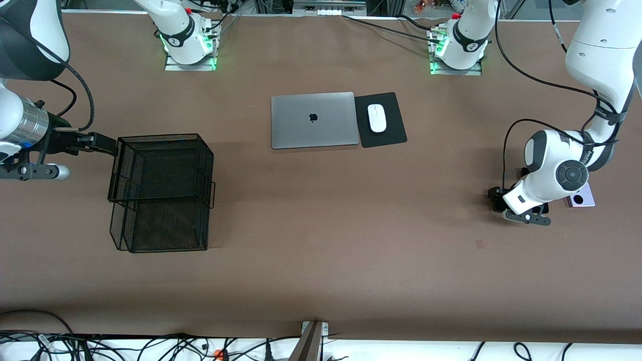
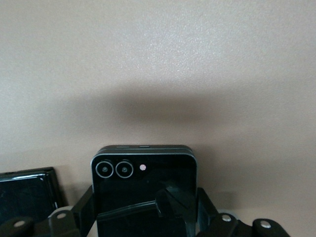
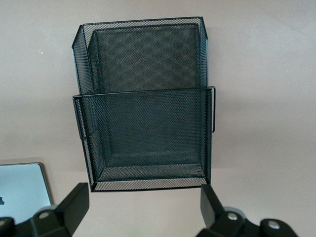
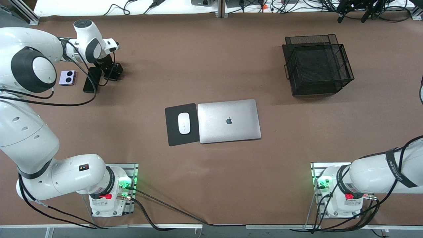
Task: Place phones with both arms
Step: 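Grasp the small black flip phone with the left gripper, then carry the flip phone to the table middle and set it down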
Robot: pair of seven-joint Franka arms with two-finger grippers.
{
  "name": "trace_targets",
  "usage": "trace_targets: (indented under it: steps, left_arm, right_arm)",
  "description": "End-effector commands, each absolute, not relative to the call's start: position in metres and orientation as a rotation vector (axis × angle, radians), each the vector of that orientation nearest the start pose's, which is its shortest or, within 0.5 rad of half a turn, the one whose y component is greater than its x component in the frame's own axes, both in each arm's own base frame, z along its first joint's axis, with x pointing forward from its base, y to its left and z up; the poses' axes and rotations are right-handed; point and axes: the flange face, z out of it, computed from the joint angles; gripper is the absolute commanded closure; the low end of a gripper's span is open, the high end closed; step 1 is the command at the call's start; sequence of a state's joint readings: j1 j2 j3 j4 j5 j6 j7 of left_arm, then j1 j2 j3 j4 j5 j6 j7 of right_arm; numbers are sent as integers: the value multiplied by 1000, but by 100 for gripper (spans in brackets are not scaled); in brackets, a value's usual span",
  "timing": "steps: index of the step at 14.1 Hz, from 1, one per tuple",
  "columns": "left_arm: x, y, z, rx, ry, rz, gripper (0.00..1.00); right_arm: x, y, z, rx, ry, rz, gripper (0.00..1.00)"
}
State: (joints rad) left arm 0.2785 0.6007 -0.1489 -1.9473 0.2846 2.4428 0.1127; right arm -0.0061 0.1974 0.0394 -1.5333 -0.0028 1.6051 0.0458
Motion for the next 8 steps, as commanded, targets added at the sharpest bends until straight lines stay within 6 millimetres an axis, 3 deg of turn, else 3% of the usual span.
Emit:
trace_targets:
  steps: [1, 5, 8]
  left_arm:
    - [605, 79, 156, -3035, 298, 145, 91]
    - [621, 70, 176, -3034, 282, 160, 98]
    - [637, 35, 194, -3028, 220, 197, 100]
  right_arm:
    - [604, 20, 534, -3119, 43, 195, 0]
    - [604, 20, 534, -3119, 43, 198, 0]
    - [604, 20, 534, -3119, 46, 198, 0]
